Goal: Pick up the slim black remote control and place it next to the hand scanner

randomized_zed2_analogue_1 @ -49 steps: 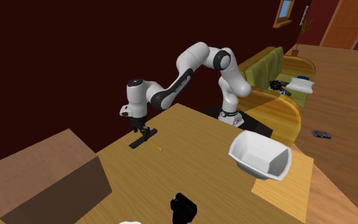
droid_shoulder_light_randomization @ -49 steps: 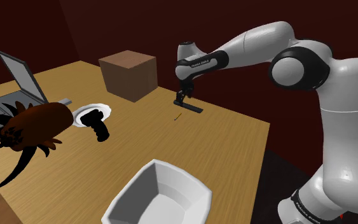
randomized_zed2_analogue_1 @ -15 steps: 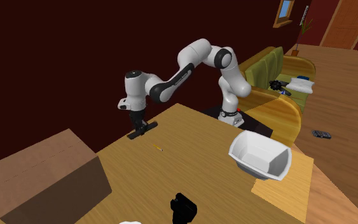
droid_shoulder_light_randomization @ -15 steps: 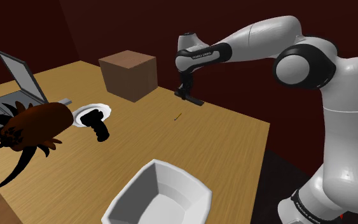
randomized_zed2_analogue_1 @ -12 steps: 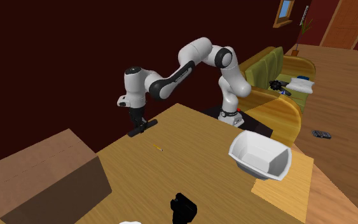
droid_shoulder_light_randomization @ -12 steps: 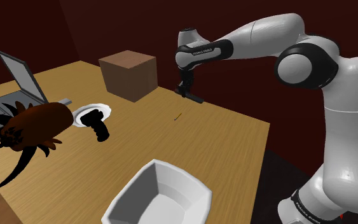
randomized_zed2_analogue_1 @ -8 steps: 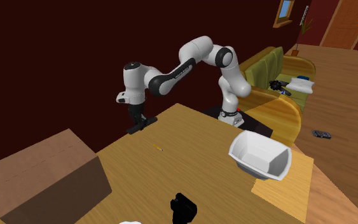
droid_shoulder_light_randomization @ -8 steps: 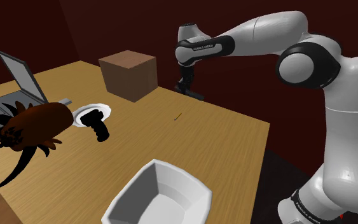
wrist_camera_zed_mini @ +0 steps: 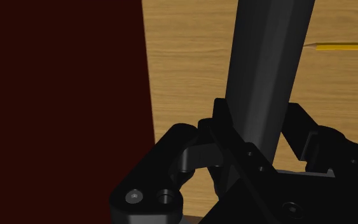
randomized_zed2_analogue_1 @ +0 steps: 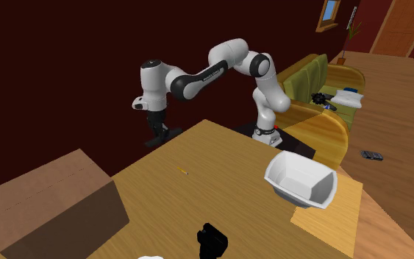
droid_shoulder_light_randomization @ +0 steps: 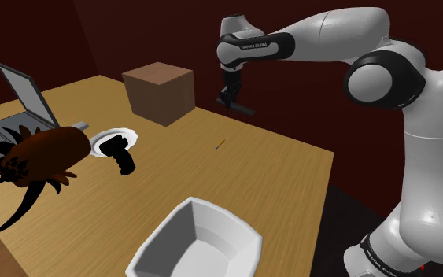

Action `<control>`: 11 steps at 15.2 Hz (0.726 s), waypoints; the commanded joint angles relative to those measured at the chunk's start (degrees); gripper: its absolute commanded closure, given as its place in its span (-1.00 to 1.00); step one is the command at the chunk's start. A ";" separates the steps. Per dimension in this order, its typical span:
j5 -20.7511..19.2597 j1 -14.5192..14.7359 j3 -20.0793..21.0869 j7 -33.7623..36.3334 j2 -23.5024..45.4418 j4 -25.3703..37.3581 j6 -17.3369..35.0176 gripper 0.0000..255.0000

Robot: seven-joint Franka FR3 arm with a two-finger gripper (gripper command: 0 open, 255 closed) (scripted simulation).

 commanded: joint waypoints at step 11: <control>0.15 0.08 -0.01 -0.74 0.97 10.72 -9.73 1.00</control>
